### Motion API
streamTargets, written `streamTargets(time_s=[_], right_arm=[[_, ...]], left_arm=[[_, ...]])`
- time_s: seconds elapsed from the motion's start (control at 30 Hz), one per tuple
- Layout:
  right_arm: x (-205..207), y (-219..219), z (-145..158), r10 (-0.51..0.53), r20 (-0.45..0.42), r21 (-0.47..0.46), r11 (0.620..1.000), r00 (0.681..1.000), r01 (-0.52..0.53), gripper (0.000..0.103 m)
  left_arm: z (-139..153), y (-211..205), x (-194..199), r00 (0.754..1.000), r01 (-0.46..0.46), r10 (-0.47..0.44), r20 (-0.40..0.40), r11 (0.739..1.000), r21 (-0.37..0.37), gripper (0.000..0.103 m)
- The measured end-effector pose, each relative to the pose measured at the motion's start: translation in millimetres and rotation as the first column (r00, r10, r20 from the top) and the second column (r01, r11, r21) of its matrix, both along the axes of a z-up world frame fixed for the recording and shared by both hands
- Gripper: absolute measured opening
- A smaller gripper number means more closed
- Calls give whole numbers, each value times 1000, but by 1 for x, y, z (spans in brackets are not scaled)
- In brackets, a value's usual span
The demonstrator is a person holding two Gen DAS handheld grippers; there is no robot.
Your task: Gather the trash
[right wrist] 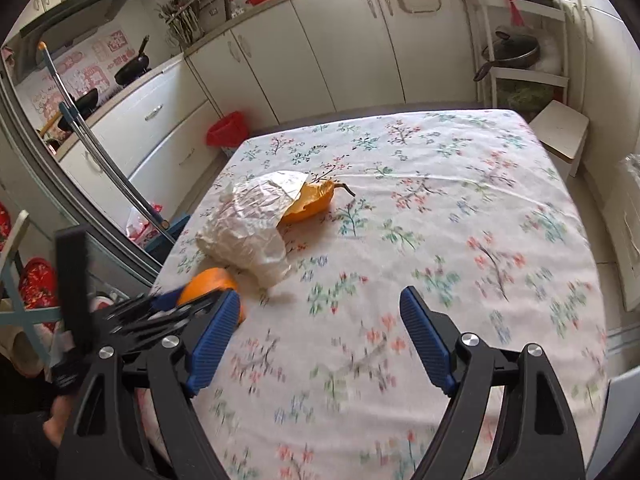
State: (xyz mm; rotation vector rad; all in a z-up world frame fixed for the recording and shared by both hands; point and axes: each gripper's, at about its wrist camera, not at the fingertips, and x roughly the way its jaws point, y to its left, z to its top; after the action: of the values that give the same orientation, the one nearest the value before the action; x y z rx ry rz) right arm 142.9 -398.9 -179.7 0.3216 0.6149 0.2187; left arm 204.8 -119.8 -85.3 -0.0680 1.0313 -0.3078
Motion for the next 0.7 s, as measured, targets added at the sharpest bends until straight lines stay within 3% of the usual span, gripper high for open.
streamTargets(time_s=[0.13,0.27,0.3,0.33,0.37,0.4,0.5,0.7], right_arm=[[41,26,3,67,-18,-21,997,998,-68,79],[71,52,4,133,-42,-4,991,990,-133,76],[77,57,3,148,-50,5,989,988,-148,64],[83,62,2,165,-64,16,986,984,-164,44],[89,66,0,191,-87,40,981,978,-188,30],[92,68,0,212,-98,66,976,972,-206,6],[75,67,20,252,-36,123,961,967,-246,3],[1,48,97,239,179,170,948,954,-269,3]], left_arm=[[6,23,-13,998,-33,30,-63,998,-55,23],[7,40,-34,995,-54,48,-82,996,-71,22],[6,43,-38,995,-57,51,-88,996,-66,22],[4,45,-42,994,-61,56,-92,997,-56,23],[1,46,-44,993,-65,61,-97,997,-42,23],[-1,47,-45,993,-63,59,-103,997,-39,23],[-3,49,-44,993,-64,60,-106,997,-37,25],[-5,50,-43,992,-77,73,-100,996,-37,25]])
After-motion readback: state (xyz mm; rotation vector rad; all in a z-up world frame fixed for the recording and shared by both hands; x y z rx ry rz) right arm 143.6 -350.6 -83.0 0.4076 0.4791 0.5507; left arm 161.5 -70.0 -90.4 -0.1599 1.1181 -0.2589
